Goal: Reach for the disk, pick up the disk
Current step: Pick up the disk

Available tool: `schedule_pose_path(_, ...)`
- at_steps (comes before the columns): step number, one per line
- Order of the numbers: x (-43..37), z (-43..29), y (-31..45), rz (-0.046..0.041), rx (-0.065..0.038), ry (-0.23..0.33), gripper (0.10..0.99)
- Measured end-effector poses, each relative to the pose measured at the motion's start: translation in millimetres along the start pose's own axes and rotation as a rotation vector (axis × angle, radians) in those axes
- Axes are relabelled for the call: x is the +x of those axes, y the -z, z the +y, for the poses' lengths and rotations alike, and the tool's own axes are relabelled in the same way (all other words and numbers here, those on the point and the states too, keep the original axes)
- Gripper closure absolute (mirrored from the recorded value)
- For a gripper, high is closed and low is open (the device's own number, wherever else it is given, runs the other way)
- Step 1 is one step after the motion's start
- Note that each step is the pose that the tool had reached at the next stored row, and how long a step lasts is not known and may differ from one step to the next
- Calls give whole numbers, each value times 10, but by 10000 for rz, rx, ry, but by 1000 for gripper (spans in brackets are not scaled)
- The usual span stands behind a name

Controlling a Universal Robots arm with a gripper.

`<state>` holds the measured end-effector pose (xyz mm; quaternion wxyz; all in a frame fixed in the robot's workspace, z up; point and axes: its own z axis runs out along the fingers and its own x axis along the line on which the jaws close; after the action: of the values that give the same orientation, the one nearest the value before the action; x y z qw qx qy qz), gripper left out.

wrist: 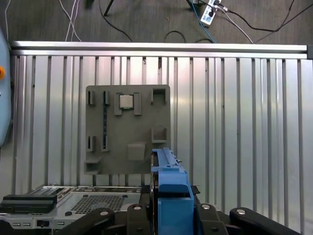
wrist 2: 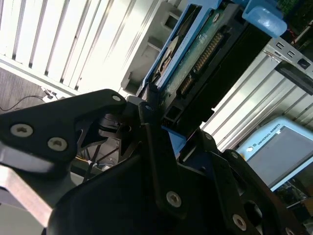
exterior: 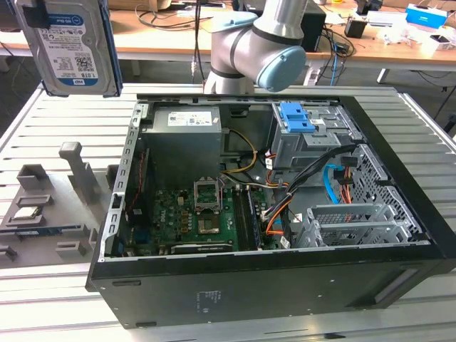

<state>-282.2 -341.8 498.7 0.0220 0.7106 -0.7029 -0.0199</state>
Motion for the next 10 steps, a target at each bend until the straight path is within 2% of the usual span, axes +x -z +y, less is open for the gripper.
schedule_pose_path(10, 3, -324, 19, 7, 0, -2, 718)
